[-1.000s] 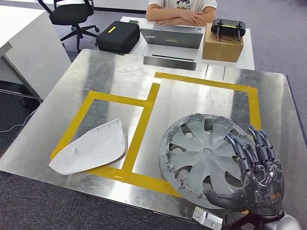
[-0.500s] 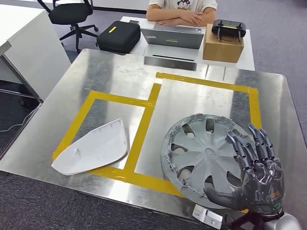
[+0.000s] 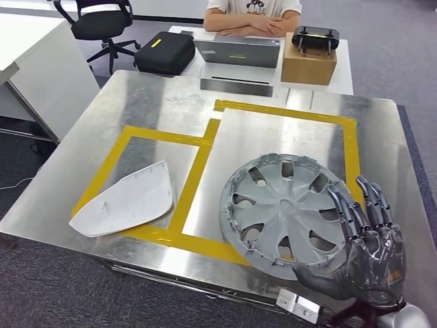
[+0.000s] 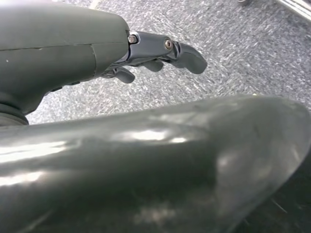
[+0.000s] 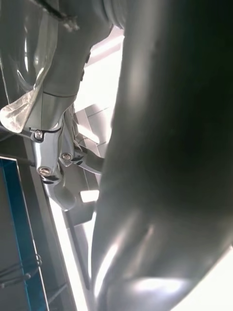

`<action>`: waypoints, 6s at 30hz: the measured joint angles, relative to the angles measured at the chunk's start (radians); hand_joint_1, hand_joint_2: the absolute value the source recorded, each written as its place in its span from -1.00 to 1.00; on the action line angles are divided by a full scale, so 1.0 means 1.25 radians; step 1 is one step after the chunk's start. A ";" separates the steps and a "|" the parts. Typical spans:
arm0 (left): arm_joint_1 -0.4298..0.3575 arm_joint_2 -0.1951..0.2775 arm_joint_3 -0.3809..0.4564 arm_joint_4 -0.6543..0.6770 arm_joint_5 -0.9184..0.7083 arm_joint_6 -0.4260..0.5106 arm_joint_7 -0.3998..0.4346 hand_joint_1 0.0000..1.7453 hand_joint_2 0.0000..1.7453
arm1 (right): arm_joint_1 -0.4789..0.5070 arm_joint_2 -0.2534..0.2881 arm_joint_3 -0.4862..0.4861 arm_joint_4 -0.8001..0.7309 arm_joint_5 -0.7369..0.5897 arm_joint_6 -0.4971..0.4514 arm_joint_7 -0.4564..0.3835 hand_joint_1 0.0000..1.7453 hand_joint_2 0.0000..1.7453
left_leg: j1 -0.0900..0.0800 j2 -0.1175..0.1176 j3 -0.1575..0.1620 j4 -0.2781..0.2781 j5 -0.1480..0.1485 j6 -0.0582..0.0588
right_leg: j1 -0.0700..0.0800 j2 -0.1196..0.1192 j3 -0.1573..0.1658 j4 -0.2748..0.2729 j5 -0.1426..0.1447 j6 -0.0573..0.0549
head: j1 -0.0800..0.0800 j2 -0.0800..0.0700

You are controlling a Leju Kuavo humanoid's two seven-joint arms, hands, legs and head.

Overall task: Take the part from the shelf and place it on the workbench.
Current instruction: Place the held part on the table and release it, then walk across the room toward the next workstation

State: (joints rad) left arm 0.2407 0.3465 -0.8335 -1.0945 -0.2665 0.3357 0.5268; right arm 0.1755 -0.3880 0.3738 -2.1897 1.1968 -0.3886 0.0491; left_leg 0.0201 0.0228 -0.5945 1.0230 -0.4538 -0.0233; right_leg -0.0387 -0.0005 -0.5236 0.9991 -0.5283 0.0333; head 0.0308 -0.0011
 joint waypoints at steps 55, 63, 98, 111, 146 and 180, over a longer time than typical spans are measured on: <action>0.036 -0.007 0.045 -0.035 -0.035 -0.001 0.037 -1.00 -1.00 | 0.123 0.011 -0.109 0.003 -0.022 0.074 0.130 -1.00 -1.00 | -0.032 -0.008 -0.002 -0.037 0.023 0.059 | 0.027 -0.002 -0.008 0.130 -0.024 -0.001 | -0.004 0.000; 0.080 0.004 0.070 -0.088 -0.058 0.000 0.076 -1.00 -1.00 | 0.295 0.079 -0.264 0.076 -0.162 0.160 0.172 -1.00 -1.00 | -0.030 -0.014 -0.044 0.023 -0.011 0.026 | 0.029 -0.013 0.093 -0.075 -0.017 -0.035 | -0.004 0.000; -0.019 0.021 -0.056 -0.030 0.093 0.107 0.001 -1.00 -1.00 | 0.352 0.581 -0.681 0.514 -0.330 0.601 0.189 -1.00 -1.00 | -0.013 -0.012 -0.045 0.201 -0.115 -0.003 | 0.031 -0.013 0.049 -0.055 0.010 -0.042 | -0.008 0.000; -0.081 0.016 -0.145 0.046 0.187 0.161 -0.062 -1.00 -1.00 | 0.334 0.582 -0.715 0.548 -0.422 0.587 0.216 -1.00 -1.00 | -0.014 -0.008 0.065 -0.046 -0.020 0.050 | 0.029 -0.003 -0.084 0.152 -0.087 0.001 | -0.005 0.000; -0.134 -0.012 -0.265 0.171 0.330 0.229 -0.180 -1.00 -1.00 | 0.331 0.584 -0.741 0.578 -0.489 0.574 0.231 -1.00 -1.00 | -0.015 -0.005 0.001 -0.038 0.026 0.045 | 0.029 -0.002 -0.025 0.170 -0.029 0.003 | -0.008 0.000; -0.148 -0.013 -0.331 0.195 0.444 0.289 -0.196 -1.00 -1.00 | 0.327 0.587 -0.739 0.607 -0.508 0.530 0.207 -1.00 -1.00 | -0.023 -0.006 0.072 -0.042 -0.031 0.040 | 0.029 -0.002 0.054 -0.036 -0.012 -0.010 | -0.003 0.000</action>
State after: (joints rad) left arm 0.0556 0.3301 -1.2474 -0.8513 0.2886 0.6971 0.2819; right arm 0.5840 0.3457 -0.5498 -1.4310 0.5619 0.2740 0.3080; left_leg -0.0086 0.0157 -0.5042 0.9704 -0.4919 0.0263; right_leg -0.0021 -0.0030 -0.4564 0.9546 -0.5433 0.0211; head 0.0265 -0.0011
